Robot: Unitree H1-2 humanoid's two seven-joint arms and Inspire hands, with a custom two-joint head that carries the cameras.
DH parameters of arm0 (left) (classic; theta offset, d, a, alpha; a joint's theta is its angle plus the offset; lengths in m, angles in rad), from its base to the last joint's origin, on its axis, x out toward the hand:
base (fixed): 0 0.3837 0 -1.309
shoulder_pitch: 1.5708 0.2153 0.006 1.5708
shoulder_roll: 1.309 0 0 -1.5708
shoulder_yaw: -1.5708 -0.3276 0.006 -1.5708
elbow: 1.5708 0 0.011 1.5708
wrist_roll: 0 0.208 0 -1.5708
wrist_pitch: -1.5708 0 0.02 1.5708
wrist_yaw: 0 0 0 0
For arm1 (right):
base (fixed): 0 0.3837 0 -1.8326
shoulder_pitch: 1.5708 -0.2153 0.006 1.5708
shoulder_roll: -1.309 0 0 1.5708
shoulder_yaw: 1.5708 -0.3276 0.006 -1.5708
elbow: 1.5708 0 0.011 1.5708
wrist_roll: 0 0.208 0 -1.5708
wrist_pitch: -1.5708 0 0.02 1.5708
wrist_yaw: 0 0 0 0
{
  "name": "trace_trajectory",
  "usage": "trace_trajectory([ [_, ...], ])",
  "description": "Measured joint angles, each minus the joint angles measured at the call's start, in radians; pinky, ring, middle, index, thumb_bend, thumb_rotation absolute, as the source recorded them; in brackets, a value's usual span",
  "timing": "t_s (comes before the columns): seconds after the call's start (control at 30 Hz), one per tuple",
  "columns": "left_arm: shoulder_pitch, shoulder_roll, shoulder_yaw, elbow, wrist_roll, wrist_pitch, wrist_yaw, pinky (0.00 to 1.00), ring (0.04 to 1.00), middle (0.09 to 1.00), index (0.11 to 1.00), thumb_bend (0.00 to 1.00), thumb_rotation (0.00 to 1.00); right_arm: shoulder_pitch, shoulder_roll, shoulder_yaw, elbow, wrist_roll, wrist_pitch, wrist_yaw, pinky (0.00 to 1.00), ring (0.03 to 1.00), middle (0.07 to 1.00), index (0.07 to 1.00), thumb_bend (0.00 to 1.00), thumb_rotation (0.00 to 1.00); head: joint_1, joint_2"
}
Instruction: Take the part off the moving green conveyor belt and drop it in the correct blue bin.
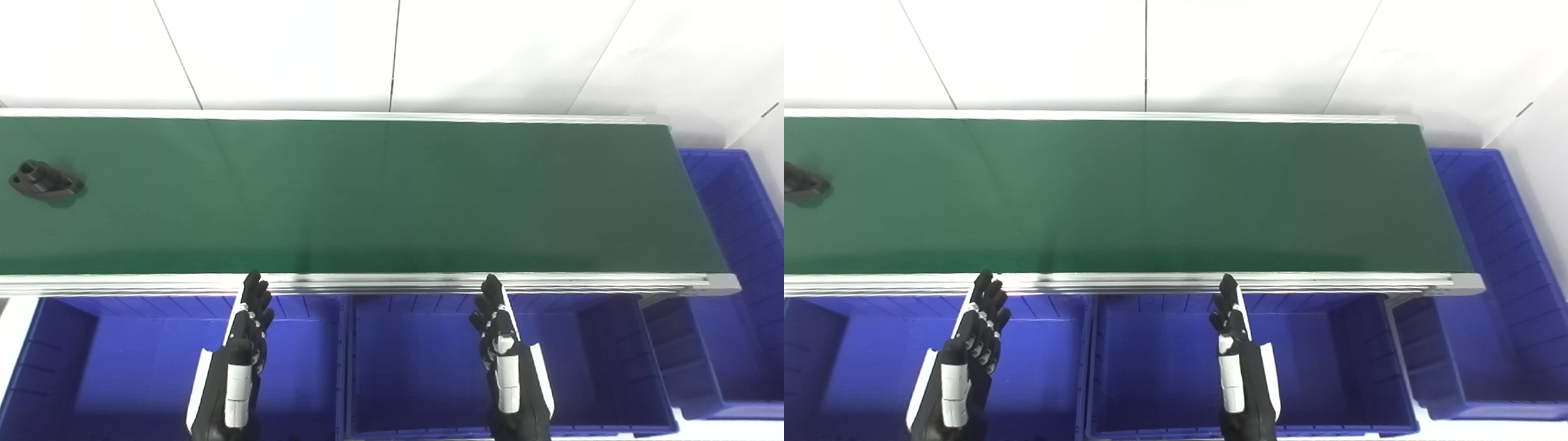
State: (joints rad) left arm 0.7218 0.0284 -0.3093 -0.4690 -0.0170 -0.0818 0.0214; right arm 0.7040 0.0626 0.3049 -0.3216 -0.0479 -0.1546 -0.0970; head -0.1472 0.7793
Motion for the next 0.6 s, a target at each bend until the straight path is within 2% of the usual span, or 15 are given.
trace_trajectory([
  [0.6,0.0,0.0,-0.002,0.012,0.003,-0.006,-0.001,1.0,1.0,1.0,1.0,0.63,1.0,0.0,0.002,-0.003,0.004,0.002,0.0,0.0,0.97,0.988,1.0,1.0,0.77,1.0,0.008,-0.003],
])
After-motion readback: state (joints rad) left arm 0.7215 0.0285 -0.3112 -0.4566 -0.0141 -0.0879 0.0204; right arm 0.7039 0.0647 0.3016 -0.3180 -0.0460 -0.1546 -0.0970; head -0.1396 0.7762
